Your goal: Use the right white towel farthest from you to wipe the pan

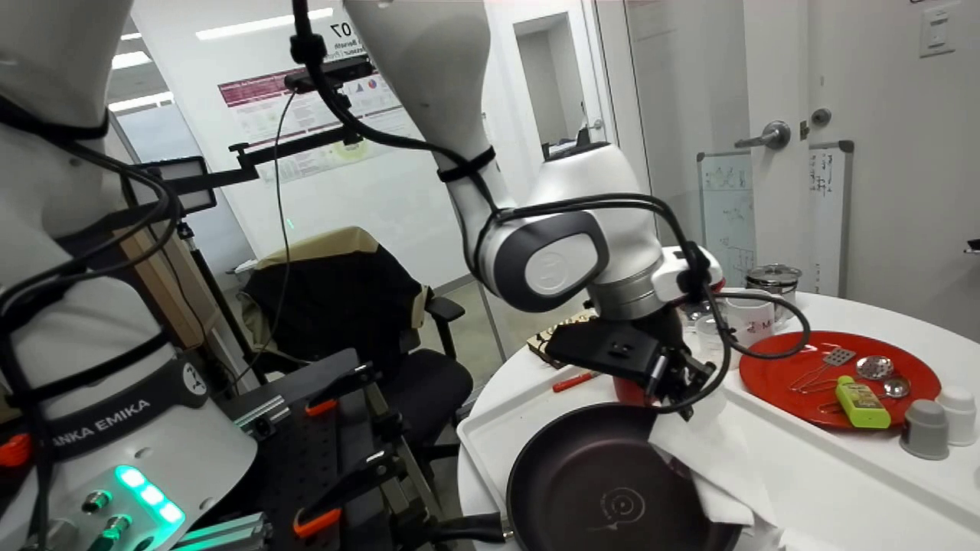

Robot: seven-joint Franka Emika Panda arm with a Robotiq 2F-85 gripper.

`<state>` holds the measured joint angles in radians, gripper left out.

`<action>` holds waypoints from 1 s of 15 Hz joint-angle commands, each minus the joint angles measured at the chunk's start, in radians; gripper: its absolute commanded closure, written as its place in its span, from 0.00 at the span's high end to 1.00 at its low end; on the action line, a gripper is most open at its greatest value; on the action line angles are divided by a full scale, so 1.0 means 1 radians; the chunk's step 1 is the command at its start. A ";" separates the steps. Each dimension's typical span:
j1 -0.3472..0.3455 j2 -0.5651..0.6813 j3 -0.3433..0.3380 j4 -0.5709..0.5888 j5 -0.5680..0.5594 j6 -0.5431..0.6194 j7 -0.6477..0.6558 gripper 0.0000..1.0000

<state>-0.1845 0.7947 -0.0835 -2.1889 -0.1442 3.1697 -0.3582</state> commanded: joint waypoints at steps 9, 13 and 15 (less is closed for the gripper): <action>0.270 -0.186 -0.243 -0.428 -0.103 0.153 0.003 0.02; 0.436 -0.167 -0.330 -0.523 -0.060 0.247 -0.019 0.02; 0.500 -0.159 -0.350 -0.554 -0.039 0.279 -0.037 0.02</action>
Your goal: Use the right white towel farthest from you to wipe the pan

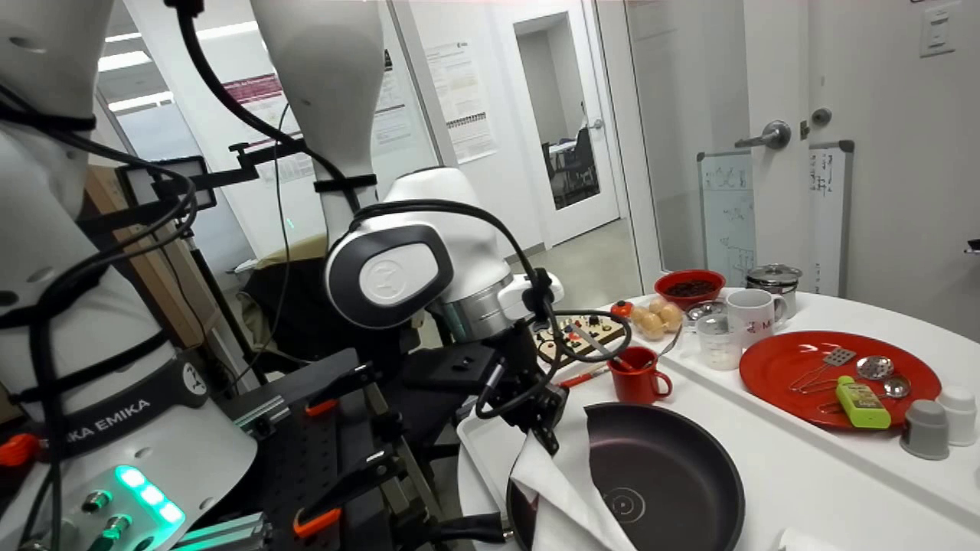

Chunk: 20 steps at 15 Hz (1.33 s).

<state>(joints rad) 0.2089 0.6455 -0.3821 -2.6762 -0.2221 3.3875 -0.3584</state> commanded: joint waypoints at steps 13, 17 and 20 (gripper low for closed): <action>-0.262 0.132 0.136 0.248 -0.131 0.002 -0.152 0.02; -0.406 0.173 0.249 0.354 -0.165 -0.109 -0.130 0.02; -0.480 0.192 0.329 0.408 -0.148 -0.216 -0.126 0.02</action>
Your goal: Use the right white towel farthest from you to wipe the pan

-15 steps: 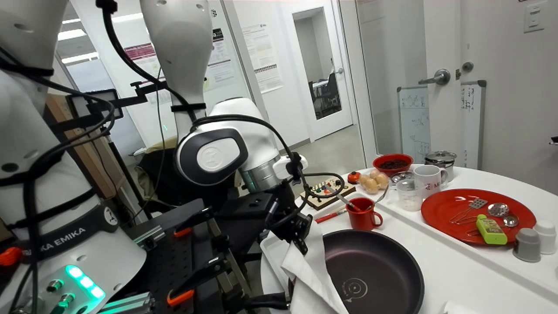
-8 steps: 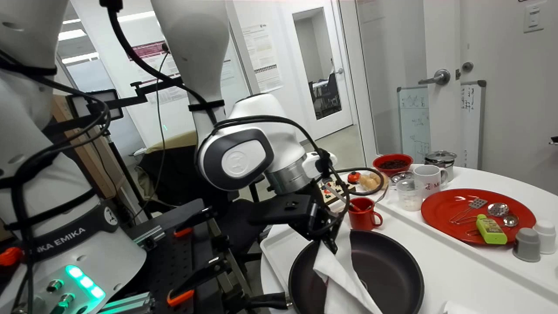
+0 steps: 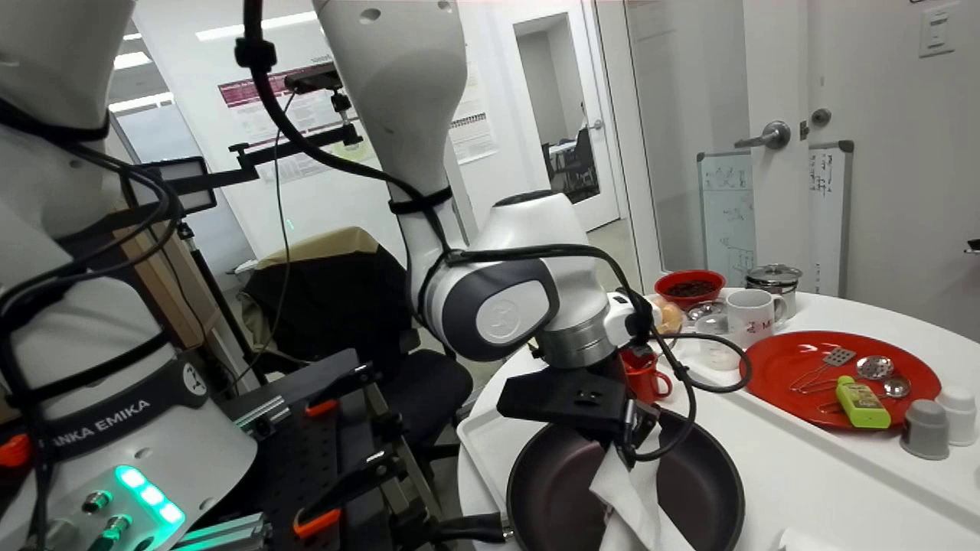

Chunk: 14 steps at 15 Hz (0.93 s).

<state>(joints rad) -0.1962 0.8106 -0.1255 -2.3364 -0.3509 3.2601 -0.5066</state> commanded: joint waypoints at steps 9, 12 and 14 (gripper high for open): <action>-0.100 0.063 0.124 0.185 0.067 -0.281 0.096 0.02; -0.090 0.050 0.111 0.165 0.056 -0.262 0.087 0.07; -0.091 0.056 0.112 0.173 0.058 -0.265 0.090 0.07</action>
